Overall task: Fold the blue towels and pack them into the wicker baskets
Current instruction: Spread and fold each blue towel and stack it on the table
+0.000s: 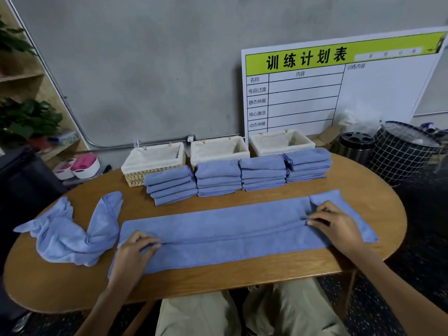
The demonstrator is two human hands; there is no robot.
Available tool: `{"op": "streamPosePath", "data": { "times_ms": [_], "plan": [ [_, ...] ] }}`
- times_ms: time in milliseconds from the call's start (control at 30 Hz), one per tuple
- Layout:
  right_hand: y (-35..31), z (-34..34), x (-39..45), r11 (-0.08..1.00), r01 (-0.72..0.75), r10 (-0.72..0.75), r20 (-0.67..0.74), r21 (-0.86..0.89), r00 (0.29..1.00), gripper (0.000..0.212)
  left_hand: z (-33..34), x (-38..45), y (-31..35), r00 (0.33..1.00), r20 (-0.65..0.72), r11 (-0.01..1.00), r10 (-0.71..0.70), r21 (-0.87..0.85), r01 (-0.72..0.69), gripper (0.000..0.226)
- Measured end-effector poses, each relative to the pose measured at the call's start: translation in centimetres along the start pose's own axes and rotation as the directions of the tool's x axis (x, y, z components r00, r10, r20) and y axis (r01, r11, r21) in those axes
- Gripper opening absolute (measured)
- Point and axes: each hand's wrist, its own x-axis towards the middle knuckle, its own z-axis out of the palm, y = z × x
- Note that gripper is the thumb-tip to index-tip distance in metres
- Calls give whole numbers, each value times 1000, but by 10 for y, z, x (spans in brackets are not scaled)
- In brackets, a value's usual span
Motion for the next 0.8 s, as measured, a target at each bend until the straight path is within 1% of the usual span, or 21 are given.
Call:
{"op": "streamPosePath", "data": {
  "times_ms": [100, 167, 267, 333, 400, 567, 633, 700, 800],
  "plan": [
    [-8, -4, 5, 997, -40, 46, -76, 68, 996, 8, -3, 2, 6, 996, -95, 1000, 1, 3, -1, 20],
    [-12, -8, 4, 995, -37, 45, -92, 94, 995, 7, -6, -1, 6, 993, -114, 1000, 11, 0, -11, 17],
    [-10, -7, -6, 999, -37, 39, -51, 29, 998, 4, -4, -11, 5, 998, -64, 1000, 9, -26, -11, 20],
    [-7, -3, -9, 998, -67, 66, -30, -22, 997, 3, -1, -12, 5, 1000, -11, 1000, 8, -25, -8, 21],
    [-7, 2, -4, 993, -120, 120, 1, -18, 993, 2, 1, -6, 4, 1000, 3, 1000, 4, -22, -4, 20],
    [-15, 8, 22, 980, -183, 178, 71, 81, 982, 17, 2, 16, 2, 999, -14, 999, -29, -25, 29, 26],
    [-16, 5, 23, 969, -189, 182, 59, 159, 982, 25, 0, 16, 3, 999, -33, 998, -37, -42, 36, 26],
    [-17, -2, 17, 963, -171, 172, 14, 209, 985, 30, -6, 10, 6, 995, -95, 999, -2, -39, -1, 21],
    [-17, -14, 1, 968, -127, 126, 16, 215, 992, 15, -16, -4, 6, 992, -118, 998, 52, -35, -56, 15]
  ]
}}
